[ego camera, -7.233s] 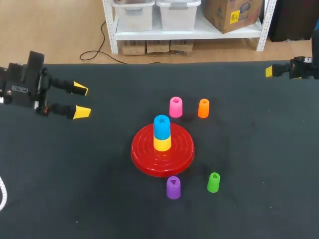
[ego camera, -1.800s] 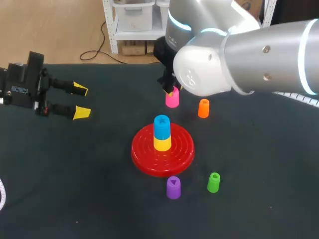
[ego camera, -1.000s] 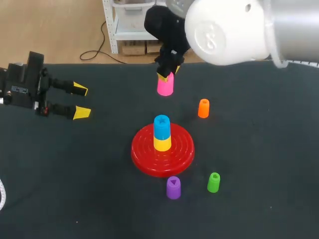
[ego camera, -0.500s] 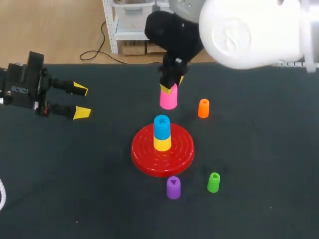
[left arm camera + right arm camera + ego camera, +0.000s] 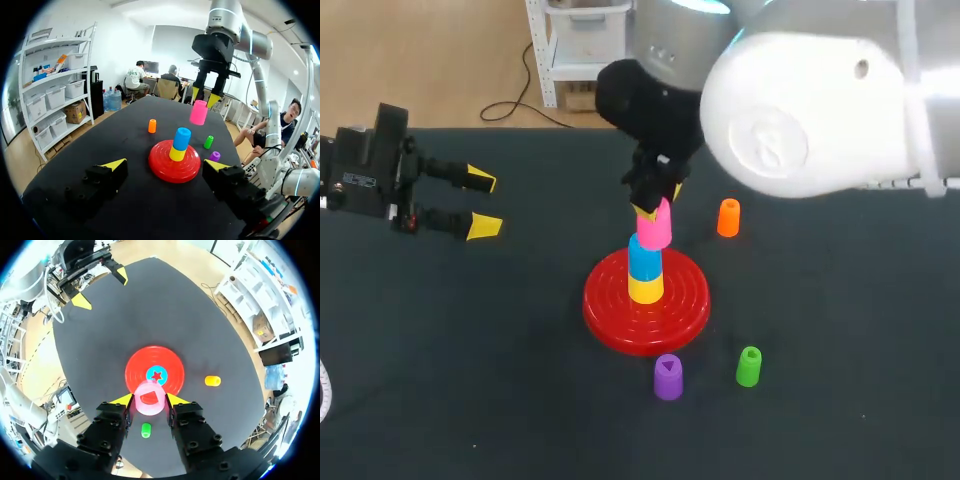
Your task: Pick up and stack the cylinders on the red base in this order: pink,purple,orange,green
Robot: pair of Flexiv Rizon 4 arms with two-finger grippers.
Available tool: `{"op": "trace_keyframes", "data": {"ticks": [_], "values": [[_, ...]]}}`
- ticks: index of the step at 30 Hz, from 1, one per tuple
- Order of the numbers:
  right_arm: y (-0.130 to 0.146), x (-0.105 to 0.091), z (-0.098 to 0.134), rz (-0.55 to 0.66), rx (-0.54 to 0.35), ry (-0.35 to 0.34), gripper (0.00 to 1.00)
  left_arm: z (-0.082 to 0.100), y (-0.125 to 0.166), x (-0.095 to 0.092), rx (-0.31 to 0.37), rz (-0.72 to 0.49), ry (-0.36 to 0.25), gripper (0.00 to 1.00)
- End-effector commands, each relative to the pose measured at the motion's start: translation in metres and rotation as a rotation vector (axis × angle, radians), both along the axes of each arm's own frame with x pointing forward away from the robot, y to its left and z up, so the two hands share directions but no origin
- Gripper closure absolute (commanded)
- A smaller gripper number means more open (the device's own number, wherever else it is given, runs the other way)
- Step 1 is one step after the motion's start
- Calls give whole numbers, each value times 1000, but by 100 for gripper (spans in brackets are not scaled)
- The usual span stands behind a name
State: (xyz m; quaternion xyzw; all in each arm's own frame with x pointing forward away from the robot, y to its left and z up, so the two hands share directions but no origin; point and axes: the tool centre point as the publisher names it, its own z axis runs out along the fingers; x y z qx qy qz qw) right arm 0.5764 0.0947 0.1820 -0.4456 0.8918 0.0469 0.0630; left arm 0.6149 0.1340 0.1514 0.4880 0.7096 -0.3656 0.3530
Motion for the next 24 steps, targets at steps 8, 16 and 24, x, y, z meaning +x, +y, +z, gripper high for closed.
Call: {"op": "trace_keyframes", "data": {"ticks": [8, 16, 24], "values": [[5, 2, -20, -42, -18, -24, 100, -1, 1, 0, -3, 0, -3, 0], [10, 12, -24, -47, -24, -34, 100, -1, 1, 0, -3, 0, -3, 0], [9, 17, -28, -55, -31, -31, 100, -1, 1, 0, -3, 0, -3, 0]]}}
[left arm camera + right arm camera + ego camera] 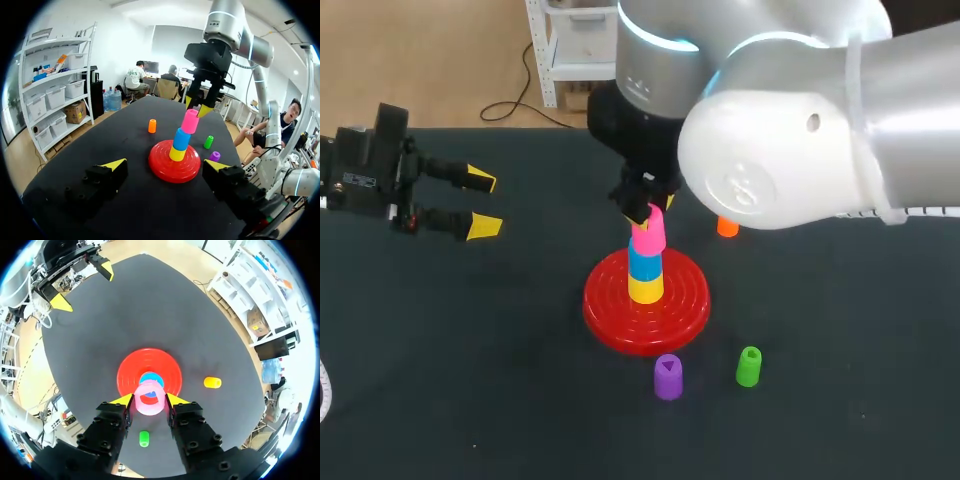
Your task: Pick up and stack the cylinders on the red base in this order: pink,purple,orange,green
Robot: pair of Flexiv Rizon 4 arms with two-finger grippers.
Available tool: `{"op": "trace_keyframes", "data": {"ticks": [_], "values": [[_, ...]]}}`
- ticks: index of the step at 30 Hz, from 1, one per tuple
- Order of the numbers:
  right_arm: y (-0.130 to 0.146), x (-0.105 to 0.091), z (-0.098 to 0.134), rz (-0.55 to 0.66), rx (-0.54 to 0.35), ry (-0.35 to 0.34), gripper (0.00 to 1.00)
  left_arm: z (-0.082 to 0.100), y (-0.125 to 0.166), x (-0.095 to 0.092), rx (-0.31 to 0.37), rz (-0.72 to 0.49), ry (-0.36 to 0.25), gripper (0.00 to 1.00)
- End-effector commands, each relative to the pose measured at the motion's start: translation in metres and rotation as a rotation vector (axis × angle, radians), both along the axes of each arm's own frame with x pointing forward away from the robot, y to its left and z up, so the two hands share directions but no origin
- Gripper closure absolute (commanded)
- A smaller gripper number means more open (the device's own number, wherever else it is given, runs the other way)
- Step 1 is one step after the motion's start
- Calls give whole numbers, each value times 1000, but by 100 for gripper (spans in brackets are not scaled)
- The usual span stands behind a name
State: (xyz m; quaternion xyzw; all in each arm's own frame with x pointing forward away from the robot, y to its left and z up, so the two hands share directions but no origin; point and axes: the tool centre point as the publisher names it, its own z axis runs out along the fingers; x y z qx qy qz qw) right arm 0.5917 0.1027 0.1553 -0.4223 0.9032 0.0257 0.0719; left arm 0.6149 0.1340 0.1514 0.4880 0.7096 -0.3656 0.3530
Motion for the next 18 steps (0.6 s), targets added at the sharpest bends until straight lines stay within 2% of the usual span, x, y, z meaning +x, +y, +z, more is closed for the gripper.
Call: {"op": "trace_keyframes", "data": {"ticks": [1, 18], "values": [[1, 3, -2, 2, -5, 1, 100, -1, 1, 0, -3, 0, -3, 0], [7, 5, -8, 10, -1, 7, 100, -1, 1, 0, -3, 0, -3, 0]]}}
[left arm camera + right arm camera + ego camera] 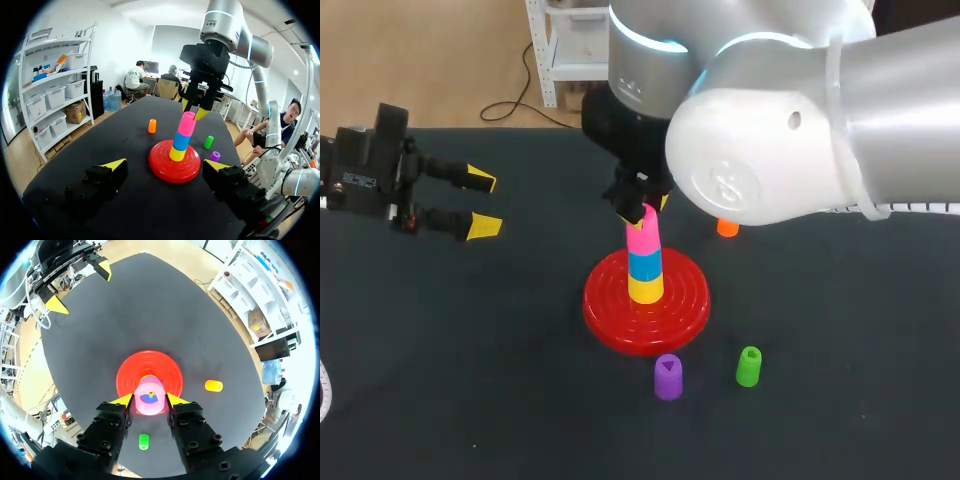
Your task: Pick up and stack the cylinders on the red base in this order: pink,purple,orange,green
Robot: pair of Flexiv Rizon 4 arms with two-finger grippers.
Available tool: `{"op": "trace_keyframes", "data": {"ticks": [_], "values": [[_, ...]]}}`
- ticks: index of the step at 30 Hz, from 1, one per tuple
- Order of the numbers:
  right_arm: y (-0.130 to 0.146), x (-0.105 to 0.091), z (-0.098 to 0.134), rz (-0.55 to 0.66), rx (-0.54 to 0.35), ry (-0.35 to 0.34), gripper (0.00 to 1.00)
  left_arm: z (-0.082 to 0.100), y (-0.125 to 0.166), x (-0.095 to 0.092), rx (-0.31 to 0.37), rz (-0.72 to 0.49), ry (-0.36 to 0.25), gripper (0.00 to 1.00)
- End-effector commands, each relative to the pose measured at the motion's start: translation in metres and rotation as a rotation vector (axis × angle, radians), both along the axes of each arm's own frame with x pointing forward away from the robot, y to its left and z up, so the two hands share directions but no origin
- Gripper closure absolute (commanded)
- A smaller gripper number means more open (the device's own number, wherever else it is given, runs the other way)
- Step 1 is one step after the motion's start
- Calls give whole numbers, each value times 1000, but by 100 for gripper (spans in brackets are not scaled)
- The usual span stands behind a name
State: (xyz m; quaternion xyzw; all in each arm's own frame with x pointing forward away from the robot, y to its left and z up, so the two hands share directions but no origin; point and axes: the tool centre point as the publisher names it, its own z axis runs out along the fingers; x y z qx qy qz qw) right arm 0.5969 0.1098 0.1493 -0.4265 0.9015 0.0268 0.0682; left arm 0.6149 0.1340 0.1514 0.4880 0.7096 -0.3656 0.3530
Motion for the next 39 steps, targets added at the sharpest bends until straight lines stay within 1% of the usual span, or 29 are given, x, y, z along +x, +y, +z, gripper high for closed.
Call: {"op": "trace_keyframes", "data": {"ticks": [1, 5, 14, 22, 24, 27, 28, 29, 30, 31, 35, 39], "values": [[0, -1, -3, 2, -1, 1, 100, -1, 1, 0, -3, 0, -3, 0], [-4, -1, -8, -2, -10, 4, 100, -1, 1, 0, -3, 0, -3, 0], [-7, -2, -10, -9, -15, 8, 100, -1, 1, 0, -3, 0, -3, 0], [-4, -6, -25, -10, -8, 31, 100, -1, 1, 0, -3, 0, -3, 0], [-3, -6, -25, -4, 2, 31, 100, -1, 1, 0, -3, 0, -3, 0], [-2, -5, -12, 9, 22, 8, 100, -1, 1, 0, -3, 0, -3, 0], [-2, -4, -5, 15, 31, -4, 84, -1, 1, 0, -3, 0, -3, 0], [-2, -4, 2, 26, 38, -19, 55, -1, 1, 0, -3, 0, -3, 0], [-3, -4, 9, 34, 50, -28, 16, -1, 1, 0, -3, 0, -3, 0], [-4, -4, 17, 41, 61, -40, 0, -1, 1, 0, -3, 0, -3, 0], [-13, -8, 44, 85, 81, -90, 0, -1, 1, 0, -3, 0, -3, 0], [-22, -13, 53, 137, 79, -109, 0, -1, 1, 0, -3, 0, -3, 0]]}}
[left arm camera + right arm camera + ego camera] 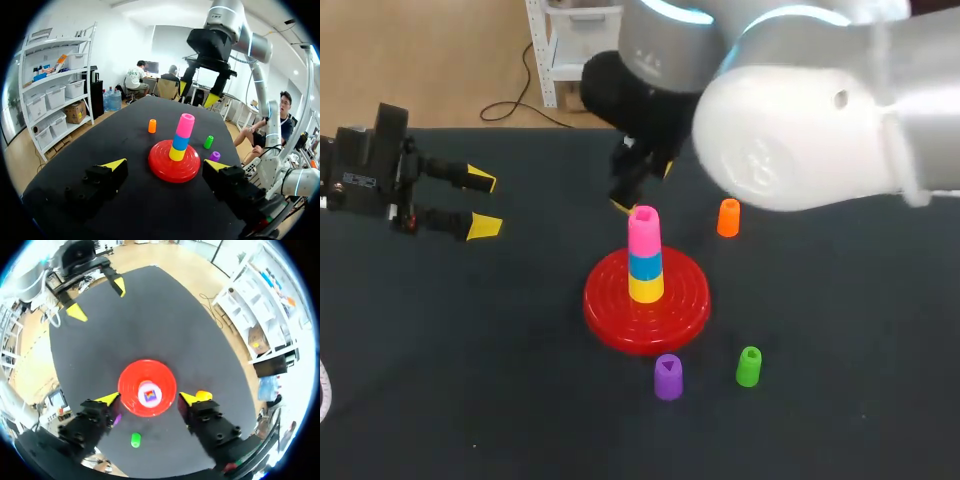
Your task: Pick up and stack the cylinders on the red base in this order: pink,purple,orange,green
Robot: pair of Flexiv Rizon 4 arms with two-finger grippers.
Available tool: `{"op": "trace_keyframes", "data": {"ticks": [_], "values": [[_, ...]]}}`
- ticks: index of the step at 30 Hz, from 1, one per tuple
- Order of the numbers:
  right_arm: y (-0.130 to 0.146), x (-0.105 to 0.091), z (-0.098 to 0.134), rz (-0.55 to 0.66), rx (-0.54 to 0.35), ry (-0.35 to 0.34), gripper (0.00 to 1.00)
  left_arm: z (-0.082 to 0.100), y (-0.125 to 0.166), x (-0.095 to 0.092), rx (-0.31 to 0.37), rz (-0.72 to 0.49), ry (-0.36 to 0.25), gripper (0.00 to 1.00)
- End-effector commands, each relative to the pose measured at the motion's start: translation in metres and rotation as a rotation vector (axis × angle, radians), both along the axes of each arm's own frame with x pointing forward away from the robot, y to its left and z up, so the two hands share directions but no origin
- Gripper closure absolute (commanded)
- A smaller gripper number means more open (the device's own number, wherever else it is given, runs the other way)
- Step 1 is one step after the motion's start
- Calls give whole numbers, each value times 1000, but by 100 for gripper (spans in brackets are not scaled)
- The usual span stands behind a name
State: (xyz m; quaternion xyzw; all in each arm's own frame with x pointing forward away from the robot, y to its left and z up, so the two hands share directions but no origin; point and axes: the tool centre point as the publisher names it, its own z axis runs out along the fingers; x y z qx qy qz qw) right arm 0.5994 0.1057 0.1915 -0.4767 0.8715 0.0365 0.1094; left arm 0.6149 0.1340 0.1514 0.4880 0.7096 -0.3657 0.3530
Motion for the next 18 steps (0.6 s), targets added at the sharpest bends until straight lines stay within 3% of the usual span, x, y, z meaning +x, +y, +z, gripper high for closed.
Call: {"op": "trace_keyframes", "data": {"ticks": [1, 6, 11, 18], "values": [[-21, -18, 11, 39, 35, -36, 0, -1, 1, 0, -3, 0, -3, 0], [-38, -32, -2, 107, 10, -27, 0, -1, 1, 0, -3, 0, -3, 0], [-50, -43, -31, 150, -3, -2, 0, -1, 1, 0, -3, 0, -3, 0], [-56, -44, -70, 158, -32, 25, 0, -1, 1, 0, -3, 0, -3, 0]]}}
